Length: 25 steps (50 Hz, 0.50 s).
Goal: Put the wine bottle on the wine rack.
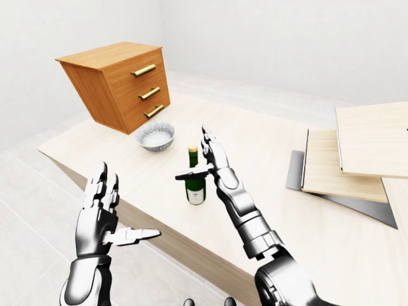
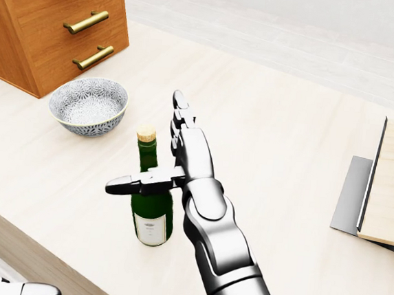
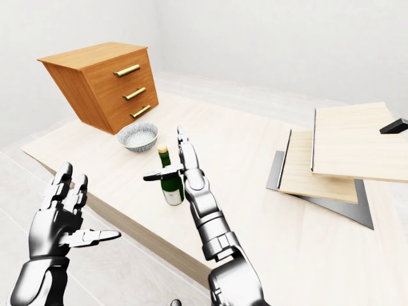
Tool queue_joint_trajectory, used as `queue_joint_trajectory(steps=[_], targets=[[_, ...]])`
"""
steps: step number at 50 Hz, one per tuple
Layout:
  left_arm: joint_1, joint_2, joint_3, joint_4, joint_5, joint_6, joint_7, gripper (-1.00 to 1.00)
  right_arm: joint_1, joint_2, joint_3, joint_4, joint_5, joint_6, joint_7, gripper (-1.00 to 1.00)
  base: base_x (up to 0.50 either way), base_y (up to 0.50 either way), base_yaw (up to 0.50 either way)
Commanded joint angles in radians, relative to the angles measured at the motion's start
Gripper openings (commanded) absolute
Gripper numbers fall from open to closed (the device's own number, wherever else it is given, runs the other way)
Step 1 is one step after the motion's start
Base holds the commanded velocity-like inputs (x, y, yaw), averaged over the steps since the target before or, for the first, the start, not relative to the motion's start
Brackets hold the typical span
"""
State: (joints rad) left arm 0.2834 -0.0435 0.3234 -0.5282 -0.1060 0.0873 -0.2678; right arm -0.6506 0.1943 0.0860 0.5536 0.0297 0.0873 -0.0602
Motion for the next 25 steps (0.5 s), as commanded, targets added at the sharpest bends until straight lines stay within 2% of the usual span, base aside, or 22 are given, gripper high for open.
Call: queue_joint_trajectory(steps=[1, 11, 12, 13, 14, 15, 16, 17, 18, 20, 21, 23, 25], targets=[[0.005, -0.001, 0.0, -0.008, -0.002, 0.0, -0.002, 1.0, -0.022, 0.013, 0.003, 0.032, -0.009, 0.0, 0.0, 1.0, 0.0, 0.0, 0.0], [0.005, -0.002, 0.004, -0.012, -0.004, 0.0, -0.005, 1.0, -0.037, 0.024, 0.008, 0.022, -0.011, 0.0, 0.008, 1.0, 0.0, 0.0, 0.0], [0.004, -0.002, 0.004, -0.012, -0.003, 0.0, -0.005, 1.0, -0.036, 0.026, 0.007, 0.015, -0.008, 0.0, 0.011, 0.95, 0.0, 0.0, 0.0], [0.005, -0.002, 0.004, -0.012, -0.003, 0.0, -0.005, 1.0, -0.035, 0.026, 0.008, 0.008, -0.008, 0.0, 0.012, 0.54, 0.0, 0.0, 0.0], [0.005, -0.002, 0.003, -0.012, -0.003, 0.0, -0.006, 1.0, -0.035, 0.026, 0.008, 0.006, -0.009, 0.0, 0.011, -0.03, 0.0, 0.0, 0.0], [0.005, -0.002, 0.003, -0.012, -0.003, 0.0, -0.006, 1.0, -0.034, 0.026, 0.008, 0.006, -0.009, 0.0, 0.011, -0.03, 0.0, 0.0, 0.0], [0.003, -0.002, 0.003, -0.007, -0.002, 0.0, -0.006, 1.0, -0.035, 0.026, 0.007, 0.004, -0.008, 0.0, 0.012, -0.36, 0.0, 0.0, 0.0], [0.003, -0.002, 0.003, -0.007, -0.002, 0.0, -0.006, 1.0, -0.035, 0.026, 0.007, 0.004, -0.008, 0.0, 0.012, -0.36, 0.0, 0.0, 0.0], [0.002, -0.002, 0.004, -0.003, -0.002, 0.0, -0.006, 1.0, -0.034, 0.026, 0.008, 0.0, -0.008, 0.0, 0.012, -0.62, 0.0, 0.0, 0.0], [0.002, -0.002, 0.004, -0.002, -0.003, 0.0, -0.006, 1.0, -0.033, 0.026, 0.008, -0.001, -0.008, 0.0, 0.013, -0.68, 0.0, 0.0, 0.0], [0.002, -0.003, 0.003, -0.001, -0.002, 0.0, -0.006, 1.0, -0.033, 0.026, 0.009, 0.003, -0.008, 0.0, 0.014, -0.92, 0.0, 0.0, 0.0], [0.002, -0.003, 0.001, 0.001, -0.001, 0.0, -0.006, 1.0, -0.033, 0.026, 0.008, 0.003, -0.008, 0.0, 0.014, -0.99, 0.0, 0.0, 0.0], [0.002, -0.004, 0.0, 0.004, -0.002, 0.0, -0.005, 1.0, -0.03, 0.026, 0.008, 0.003, -0.008, 0.0, 0.014, -0.96, 0.0, 0.0, 0.0]])
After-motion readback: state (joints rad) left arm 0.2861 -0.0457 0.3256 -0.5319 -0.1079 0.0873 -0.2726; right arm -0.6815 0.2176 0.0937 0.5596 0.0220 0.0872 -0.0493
